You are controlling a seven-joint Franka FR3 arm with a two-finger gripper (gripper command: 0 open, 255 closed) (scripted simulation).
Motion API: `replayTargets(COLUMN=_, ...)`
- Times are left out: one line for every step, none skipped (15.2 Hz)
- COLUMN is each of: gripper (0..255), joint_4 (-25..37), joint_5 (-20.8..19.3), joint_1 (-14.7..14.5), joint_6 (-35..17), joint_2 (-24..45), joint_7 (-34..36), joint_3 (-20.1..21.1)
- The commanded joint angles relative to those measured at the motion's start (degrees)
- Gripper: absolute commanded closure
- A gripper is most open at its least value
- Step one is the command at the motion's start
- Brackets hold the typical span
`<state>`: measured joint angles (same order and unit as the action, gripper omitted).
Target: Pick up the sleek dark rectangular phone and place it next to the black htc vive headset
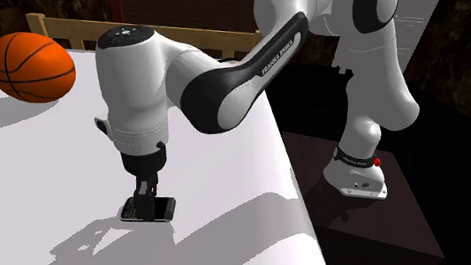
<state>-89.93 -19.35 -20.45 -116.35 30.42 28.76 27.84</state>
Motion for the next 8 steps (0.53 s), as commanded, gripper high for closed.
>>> replayTargets(gripper=0, joint_4=-0.42, joint_5=-0.51, joint_1=-0.17, joint_6=-1.21, joint_2=0.87, joint_7=0.29, joint_3=-0.28)
replayTargets(gripper=0, joint_4=-0.71, joint_5=-0.7, joint_1=-0.2, joint_6=-1.79, joint_2=1.19, joint_7=0.41, joint_3=-0.4)
replayTargets(gripper=0, joint_4=-0.98, joint_5=-0.9, joint_1=-0.23, joint_6=-2.37, joint_2=1.52, joint_7=0.53, joint_3=-0.53)
replayTargets(gripper=0, joint_4=-1.24, joint_5=-1.1, joint_1=-0.26, joint_6=-2.94, joint_2=1.87, joint_7=0.65, joint_3=-0.65)
replayTargets(gripper=0, joint_4=-1.4, joint_5=-1.22, joint_1=-0.28, joint_6=-3.27, joint_2=2.06, joint_7=0.72, joint_3=-0.73)
replayTargets(gripper=0, joint_4=-1.39, joint_5=-1.22, joint_1=-0.28, joint_6=-3.27, joint_2=2.06, joint_7=0.72, joint_3=-0.73)
replayTargets(gripper=0, joint_4=-1.39, joint_5=-1.22, joint_1=-0.28, joint_6=-3.27, joint_2=2.07, joint_7=0.72, joint_3=-0.73)
replayTargets(gripper=0, joint_4=-1.39, joint_5=-1.22, joint_1=-0.28, joint_6=-3.27, joint_2=2.07, joint_7=0.72, joint_3=-0.73)
